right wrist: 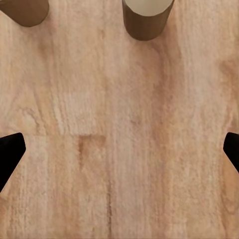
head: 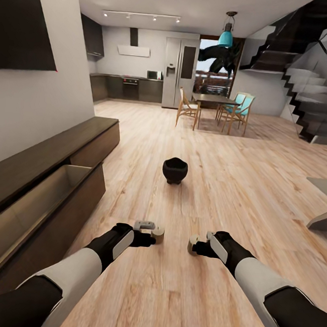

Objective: Place each of the two pumpkins and all three candles from the living room inside a cabinet in the living room (use any cabinet), then make sure every cabinet is closed, and position the cauldron so it is next to a table in the living room.

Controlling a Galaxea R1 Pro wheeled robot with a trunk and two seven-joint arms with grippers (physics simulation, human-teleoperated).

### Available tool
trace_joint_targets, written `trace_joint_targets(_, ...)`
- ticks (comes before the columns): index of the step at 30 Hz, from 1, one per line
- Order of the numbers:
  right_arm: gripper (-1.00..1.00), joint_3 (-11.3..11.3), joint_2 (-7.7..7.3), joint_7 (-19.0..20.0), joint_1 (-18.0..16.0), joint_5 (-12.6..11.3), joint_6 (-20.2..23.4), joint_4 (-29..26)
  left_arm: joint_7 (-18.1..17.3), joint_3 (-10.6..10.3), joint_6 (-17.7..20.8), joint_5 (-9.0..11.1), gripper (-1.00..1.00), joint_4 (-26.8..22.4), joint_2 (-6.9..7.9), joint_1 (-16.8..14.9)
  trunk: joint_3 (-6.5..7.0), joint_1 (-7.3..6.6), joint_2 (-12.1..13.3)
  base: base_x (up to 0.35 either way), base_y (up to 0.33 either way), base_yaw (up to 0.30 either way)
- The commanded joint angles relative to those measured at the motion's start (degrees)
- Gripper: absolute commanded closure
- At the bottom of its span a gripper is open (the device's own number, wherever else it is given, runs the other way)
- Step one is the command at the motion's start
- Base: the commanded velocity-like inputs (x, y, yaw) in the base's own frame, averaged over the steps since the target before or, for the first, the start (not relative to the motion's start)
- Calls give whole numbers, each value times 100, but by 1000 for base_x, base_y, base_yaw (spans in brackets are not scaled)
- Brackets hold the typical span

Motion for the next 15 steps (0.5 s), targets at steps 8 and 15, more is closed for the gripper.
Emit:
trace_joint_targets(8,-100,40,-4,-44,0,-61,22,-17,27,-22,19,36,-100,9,0,-3,-79,-1,-2,116,0,0)
trace_joint_targets(15,-100,41,0,-44,0,-60,22,-17,28,-22,16,30,-100,5,0,-4,-131,-1,-2,313,0,0)
